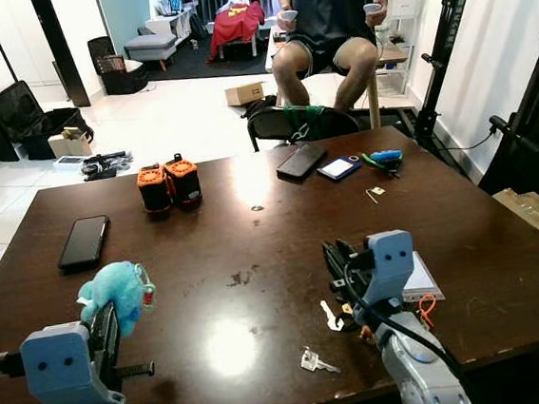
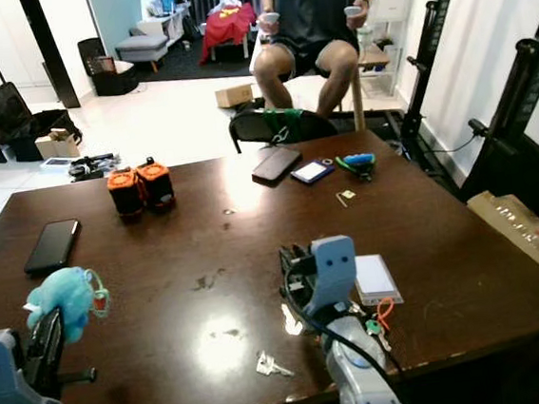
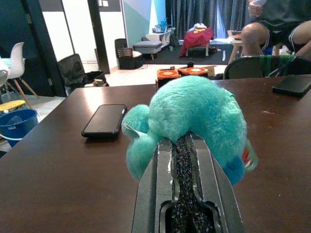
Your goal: Hang keys on a hook
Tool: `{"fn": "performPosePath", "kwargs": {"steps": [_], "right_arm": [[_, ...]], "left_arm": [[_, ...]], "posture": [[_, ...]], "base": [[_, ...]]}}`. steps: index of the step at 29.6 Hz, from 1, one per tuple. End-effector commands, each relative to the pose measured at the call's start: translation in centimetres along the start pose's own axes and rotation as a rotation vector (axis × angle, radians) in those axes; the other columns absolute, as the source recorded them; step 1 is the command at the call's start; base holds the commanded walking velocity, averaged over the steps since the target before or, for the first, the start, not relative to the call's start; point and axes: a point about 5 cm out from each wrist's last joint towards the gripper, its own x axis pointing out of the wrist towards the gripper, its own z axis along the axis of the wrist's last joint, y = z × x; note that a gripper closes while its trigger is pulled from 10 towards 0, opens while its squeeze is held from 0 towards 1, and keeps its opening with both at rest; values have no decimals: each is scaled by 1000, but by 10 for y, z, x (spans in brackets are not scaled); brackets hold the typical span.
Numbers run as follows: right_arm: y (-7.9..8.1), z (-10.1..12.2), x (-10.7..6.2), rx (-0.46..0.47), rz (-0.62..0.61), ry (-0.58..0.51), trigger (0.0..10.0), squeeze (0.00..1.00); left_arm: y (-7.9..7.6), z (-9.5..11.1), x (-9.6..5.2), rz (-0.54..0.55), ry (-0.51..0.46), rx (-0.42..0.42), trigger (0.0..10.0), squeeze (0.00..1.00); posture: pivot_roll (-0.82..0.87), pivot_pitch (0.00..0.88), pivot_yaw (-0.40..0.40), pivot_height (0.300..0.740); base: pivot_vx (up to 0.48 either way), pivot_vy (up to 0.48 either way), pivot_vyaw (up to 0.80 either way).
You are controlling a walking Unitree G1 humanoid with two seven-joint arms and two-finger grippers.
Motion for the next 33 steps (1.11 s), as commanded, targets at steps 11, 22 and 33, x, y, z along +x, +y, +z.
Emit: {"fn": "performPosePath", "kwargs": {"steps": [11, 22, 33], "right_arm": [[1, -4, -3, 10, 3, 24, 10000, 0], [2, -4, 1, 14, 13, 26, 10000, 0], [7, -6, 2, 19, 42, 32, 10000, 0]], "left_arm": [[1, 0, 2, -18, 1, -8, 10000, 0], [0, 1, 2, -19, 0, -12, 10000, 0], [1, 2, 0, -11, -2, -10, 10000, 0]], "posture": [[-154, 0, 91, 740], [-135, 0, 89, 740], [-127, 0, 71, 740]], "base": [[-178, 0, 0], [-287, 0, 0], [-276, 0, 0]]}}
